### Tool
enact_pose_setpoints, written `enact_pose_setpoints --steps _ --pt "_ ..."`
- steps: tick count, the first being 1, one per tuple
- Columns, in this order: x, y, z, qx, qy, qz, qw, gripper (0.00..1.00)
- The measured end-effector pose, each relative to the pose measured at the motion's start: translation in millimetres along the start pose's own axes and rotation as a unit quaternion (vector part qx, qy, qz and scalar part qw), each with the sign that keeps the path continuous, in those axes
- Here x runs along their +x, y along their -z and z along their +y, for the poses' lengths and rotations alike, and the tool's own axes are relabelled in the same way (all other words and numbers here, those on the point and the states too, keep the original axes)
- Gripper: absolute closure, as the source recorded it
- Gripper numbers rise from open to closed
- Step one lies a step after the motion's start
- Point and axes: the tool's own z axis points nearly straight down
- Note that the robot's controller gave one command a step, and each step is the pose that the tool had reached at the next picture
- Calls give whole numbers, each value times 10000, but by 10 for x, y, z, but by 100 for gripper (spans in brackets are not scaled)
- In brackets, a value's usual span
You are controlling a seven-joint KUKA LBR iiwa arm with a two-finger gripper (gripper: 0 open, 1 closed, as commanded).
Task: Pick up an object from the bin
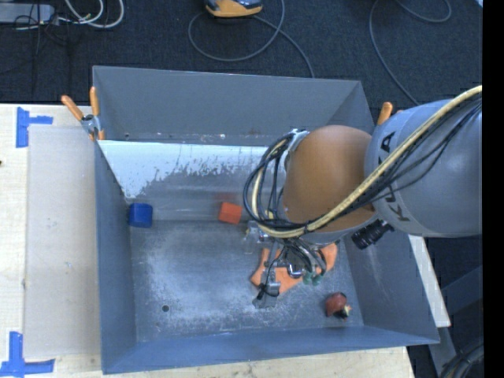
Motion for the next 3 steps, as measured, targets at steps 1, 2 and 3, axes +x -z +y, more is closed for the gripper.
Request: enact_pose_setpoints --steps 1,2,3 --pt "-17 42 -6 -3 -18 -36 10000 0" --pt "259 -673 132 -2 550 -17 9985 0" --pt "67 -649 -514 -3 784 -12 9969 0"
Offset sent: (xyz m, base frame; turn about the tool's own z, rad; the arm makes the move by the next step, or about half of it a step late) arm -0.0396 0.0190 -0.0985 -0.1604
